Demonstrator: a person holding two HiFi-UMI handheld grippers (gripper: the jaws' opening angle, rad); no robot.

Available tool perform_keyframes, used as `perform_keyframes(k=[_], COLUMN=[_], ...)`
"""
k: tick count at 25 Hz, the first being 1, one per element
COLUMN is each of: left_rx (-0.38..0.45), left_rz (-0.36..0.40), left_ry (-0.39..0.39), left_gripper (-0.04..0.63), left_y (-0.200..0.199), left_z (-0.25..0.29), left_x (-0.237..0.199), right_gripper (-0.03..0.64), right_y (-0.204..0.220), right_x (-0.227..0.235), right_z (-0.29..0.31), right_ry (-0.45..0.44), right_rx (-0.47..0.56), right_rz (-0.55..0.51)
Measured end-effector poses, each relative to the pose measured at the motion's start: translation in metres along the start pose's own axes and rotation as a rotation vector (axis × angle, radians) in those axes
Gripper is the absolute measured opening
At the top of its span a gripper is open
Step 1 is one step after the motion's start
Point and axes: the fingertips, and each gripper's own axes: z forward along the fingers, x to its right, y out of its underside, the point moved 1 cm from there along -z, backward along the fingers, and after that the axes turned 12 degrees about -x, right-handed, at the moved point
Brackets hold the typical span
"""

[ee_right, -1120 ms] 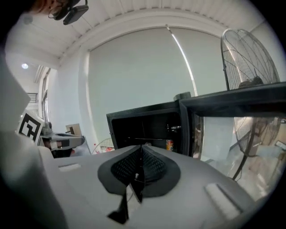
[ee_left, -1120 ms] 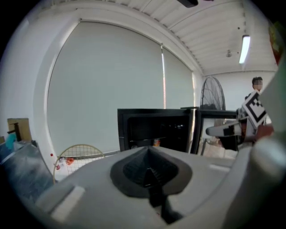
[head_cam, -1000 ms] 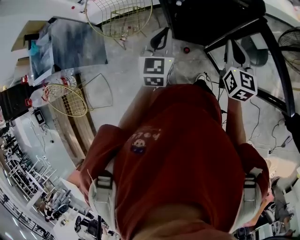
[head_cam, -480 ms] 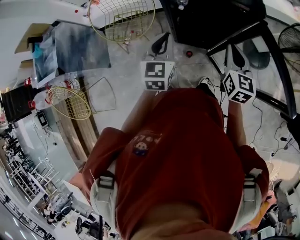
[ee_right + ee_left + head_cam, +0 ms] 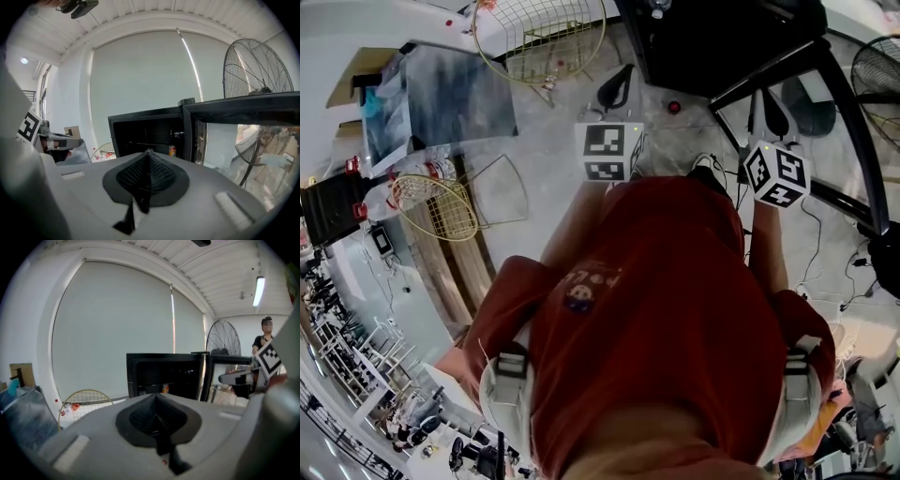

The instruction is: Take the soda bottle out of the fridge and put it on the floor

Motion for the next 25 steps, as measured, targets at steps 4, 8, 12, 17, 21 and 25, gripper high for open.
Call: perform_keyframes(k=[4, 8, 12, 17, 21, 25], left_rx=[-0.004, 0.000, -0.011, -0.012, -0.010, -0.009], left_rz=[-0.004, -0.003, -0.009, -0.006, -0.001, 0.005], left_ry=[0.001, 0.009, 0.016, 0.015, 0.015, 0.019], left_gripper=[-0.002, -0.001, 0.000, 0.000, 0.000, 0.000], left_y=[0.001, 0.000, 0.004, 0.005, 0.004, 0.002], left_z=[0.001, -0.003, -0.001, -0.004, -0.004, -0.003], left_x=[-0.001, 0.006, 0.008, 0.006, 0.011, 0.012], right_gripper=[0.002, 0.002, 0.002, 0.002, 0.002, 0.002], right_y=[0.002, 0.002, 0.004, 0.005, 0.008, 0.005], right_x=[-0.005, -0.006, -0.003, -0.006, -0.002, -0.001], right_z=[0.002, -0.003, -0.003, -0.005, -0.007, -0.008], right_ry=[-0.014, -0.018, -0.017, -0.017, -0.018, -0.017], right_rx=[-0.010, -0.009, -0.008, -0.008, -0.008, -0.003], right_rz=[-0.015, -0.020, -0.013, -0.013, -0.013, -0.016])
